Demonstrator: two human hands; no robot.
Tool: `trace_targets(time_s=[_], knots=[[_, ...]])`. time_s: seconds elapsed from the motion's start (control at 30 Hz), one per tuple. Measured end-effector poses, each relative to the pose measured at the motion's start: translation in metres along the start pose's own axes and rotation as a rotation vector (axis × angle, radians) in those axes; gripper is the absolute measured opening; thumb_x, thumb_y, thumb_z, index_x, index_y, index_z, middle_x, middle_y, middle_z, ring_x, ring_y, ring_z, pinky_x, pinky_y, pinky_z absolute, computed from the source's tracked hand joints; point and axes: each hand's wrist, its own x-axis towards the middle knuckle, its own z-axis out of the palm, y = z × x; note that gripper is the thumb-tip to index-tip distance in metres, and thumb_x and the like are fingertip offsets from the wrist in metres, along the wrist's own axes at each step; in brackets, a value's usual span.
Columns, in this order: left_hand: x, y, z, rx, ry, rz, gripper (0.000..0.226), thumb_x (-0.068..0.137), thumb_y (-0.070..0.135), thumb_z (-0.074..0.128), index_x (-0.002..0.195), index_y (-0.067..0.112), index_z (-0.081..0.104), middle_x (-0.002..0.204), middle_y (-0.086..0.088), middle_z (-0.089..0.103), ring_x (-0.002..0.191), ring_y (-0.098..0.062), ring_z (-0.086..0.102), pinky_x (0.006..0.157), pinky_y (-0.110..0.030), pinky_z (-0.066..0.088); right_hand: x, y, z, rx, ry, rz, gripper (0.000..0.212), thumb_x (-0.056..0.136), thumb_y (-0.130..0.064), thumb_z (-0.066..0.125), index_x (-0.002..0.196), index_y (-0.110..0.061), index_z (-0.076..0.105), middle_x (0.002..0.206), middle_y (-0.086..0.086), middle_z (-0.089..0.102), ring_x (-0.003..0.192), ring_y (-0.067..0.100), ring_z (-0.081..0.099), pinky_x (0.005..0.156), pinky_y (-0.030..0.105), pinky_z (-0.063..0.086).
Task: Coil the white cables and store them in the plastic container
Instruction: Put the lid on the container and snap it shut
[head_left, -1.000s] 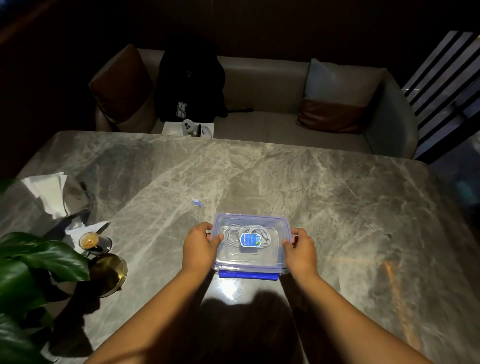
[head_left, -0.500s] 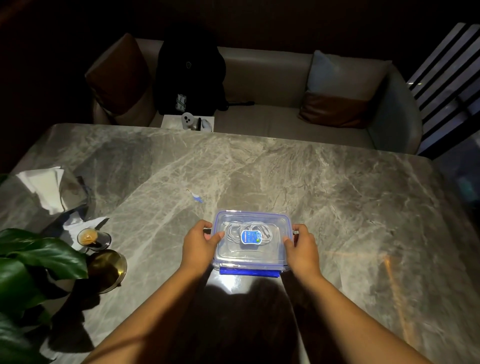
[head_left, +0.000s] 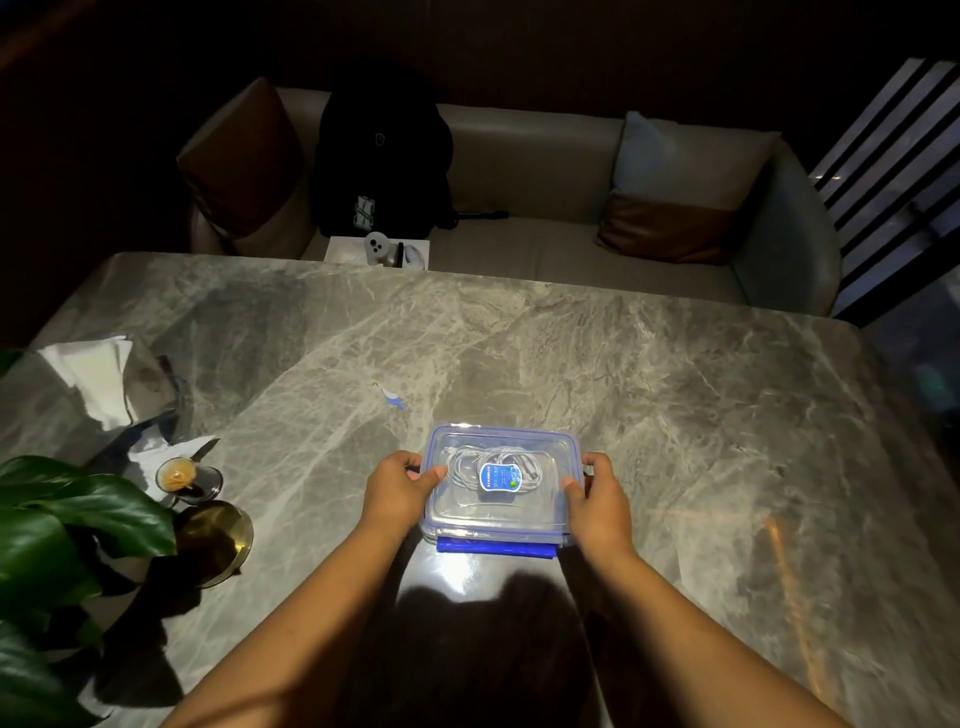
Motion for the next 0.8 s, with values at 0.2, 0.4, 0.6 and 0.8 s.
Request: trace_targets(time_s=[0.2,0.4,0.6,0.8], knots=[[0.005,0.005,-0.002,0.001,-0.056,-0.052,0.020,0.084,0.024,0.078,0.080,0.011,0.062,0.068,0.000,0.060,0.061,-0.015,0.056,0.056,-0.024,0.041,0.009,-0.001,-0.004,0.107,-0.073,0.131,0.031,0.093,-0.014,0.060,0.121,-0.017,0.046,0.097,0.009,0.060,0.083,0.025,0.059,0.076,0.031,0.044],[0.016,0.005,-0.003,-0.026,-0.117,-0.144,0.031,0.081,0.026,0.080,0.073,0.006,0.057,0.072,-0.013,0.062,0.060,-0.023,0.056,0.061,-0.032,0.046,0.018,0.000,-0.004,0.243,-0.107,0.256,0.031,0.090,-0.012,0.065,0.117,-0.014,0.050,0.106,0.014,0.059,0.094,0.029,0.062,0.092,0.043,0.053],[0.007,0.007,-0.007,-0.063,-0.154,-0.178,0.030,0.084,0.023,0.078,0.076,0.006,0.055,0.062,-0.011,0.057,0.047,-0.019,0.053,0.046,-0.026,0.044,0.010,0.005,-0.004,0.260,-0.028,0.212,0.013,0.090,-0.017,0.067,0.099,-0.012,0.058,0.090,0.007,0.063,0.081,0.023,0.061,0.077,0.033,0.049],[-0.021,-0.002,0.016,-0.191,-0.067,-0.276,0.031,0.084,0.022,0.078,0.079,0.005,0.052,0.073,-0.018,0.060,0.053,-0.027,0.059,0.055,-0.043,0.060,-0.002,0.020,-0.010,0.295,0.002,0.223,0.026,0.091,-0.028,0.067,0.107,-0.010,0.058,0.096,0.008,0.067,0.089,0.027,0.065,0.082,0.036,0.051]])
